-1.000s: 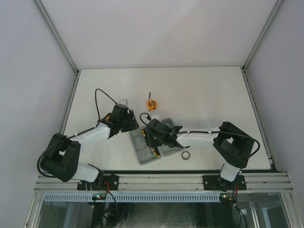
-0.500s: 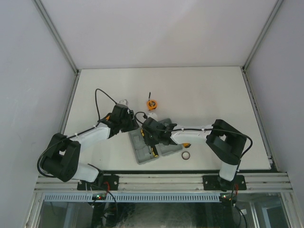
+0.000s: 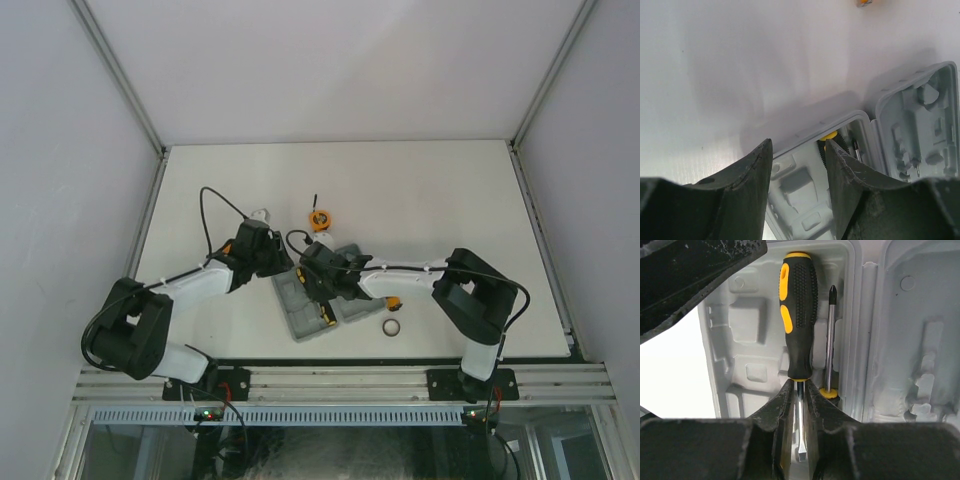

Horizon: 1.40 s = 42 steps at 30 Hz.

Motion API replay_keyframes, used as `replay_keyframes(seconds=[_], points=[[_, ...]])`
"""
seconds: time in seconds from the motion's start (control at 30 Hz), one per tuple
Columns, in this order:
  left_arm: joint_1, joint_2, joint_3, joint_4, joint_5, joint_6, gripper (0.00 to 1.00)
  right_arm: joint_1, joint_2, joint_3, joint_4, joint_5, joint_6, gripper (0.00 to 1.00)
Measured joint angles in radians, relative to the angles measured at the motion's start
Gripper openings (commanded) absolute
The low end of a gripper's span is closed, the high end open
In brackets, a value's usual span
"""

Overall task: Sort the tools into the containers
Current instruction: Adjust the screwdriver in the storage box.

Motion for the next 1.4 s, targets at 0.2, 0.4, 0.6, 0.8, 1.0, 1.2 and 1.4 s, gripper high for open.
replay_keyframes(seconds=[0.2, 0.4, 0.6, 0.8, 1.0, 1.2, 1.4], points=[[0.000, 0.000, -0.014, 0.032, 0.006, 0.000, 0.49, -0.008, 0.013, 0.013, -0.003, -0.022, -0.007, 0.12], [0.002, -0.005, -0.031, 0.059, 0.010, -0.001, 0.49, -0.008, 0.014, 0.015, -0.005, -0.026, -0.007, 0.13], [0.002, -0.026, -0.051, 0.069, 0.009, -0.001, 0.49, -0.010, 0.014, 0.016, -0.009, -0.027, -0.004, 0.18], [0.002, -0.055, -0.052, 0.017, 0.000, -0.002, 0.52, -0.009, 0.010, 0.017, -0.009, -0.039, -0.005, 0.20], [0.002, -0.100, -0.049, -0.060, -0.025, -0.006, 0.55, -0.009, -0.020, 0.017, -0.013, -0.033, -0.008, 0.23], [0.002, -0.119, -0.040, -0.107, -0.046, -0.009, 0.56, -0.007, -0.050, 0.017, -0.027, -0.009, -0.015, 0.23], [0.002, -0.124, -0.025, -0.137, -0.057, -0.009, 0.56, -0.003, -0.087, 0.017, -0.042, 0.008, -0.024, 0.23]])
